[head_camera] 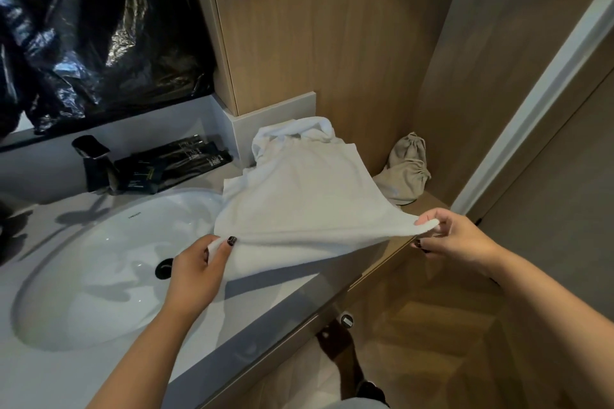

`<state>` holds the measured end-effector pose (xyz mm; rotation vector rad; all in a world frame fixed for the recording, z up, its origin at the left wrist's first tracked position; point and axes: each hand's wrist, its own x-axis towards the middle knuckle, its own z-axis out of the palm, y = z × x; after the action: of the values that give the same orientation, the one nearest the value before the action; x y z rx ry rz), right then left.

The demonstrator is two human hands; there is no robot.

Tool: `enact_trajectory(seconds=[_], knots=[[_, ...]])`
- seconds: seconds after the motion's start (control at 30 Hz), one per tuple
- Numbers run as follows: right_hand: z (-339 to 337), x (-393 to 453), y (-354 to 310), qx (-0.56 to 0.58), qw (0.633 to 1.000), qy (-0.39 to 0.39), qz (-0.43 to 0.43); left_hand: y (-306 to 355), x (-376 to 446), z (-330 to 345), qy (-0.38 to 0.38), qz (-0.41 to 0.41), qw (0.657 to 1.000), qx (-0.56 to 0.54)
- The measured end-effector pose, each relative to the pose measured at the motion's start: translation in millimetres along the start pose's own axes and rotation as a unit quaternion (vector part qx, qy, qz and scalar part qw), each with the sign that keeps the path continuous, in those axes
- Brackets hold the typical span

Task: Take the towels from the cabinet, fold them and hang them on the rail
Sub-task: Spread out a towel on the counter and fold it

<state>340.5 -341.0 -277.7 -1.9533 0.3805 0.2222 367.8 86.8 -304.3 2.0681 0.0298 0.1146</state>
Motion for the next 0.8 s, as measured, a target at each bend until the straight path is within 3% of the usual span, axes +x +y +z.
enact_trajectory(seconds=[0.17,0.4,0.7,0.8], knots=[[-11,12,-2,-0.019,1.0,0.013,-0.008,-9,6,2,-0.036,-0.034,0.999,-0.005],[-5,67,-19,-0.101,0.979,0.154,-0.089,1,46,17,0.025,-0.059,0.998,-0.018],[10,179,-76,-0.01,0.979,0.099,-0.179,-7,149,29,0.138,-0.133,0.981,-0.023],[18,219,-84,0.026,0.978,0.086,-0.187,-19,186,40,0.138,-0.18,0.974,-0.026]])
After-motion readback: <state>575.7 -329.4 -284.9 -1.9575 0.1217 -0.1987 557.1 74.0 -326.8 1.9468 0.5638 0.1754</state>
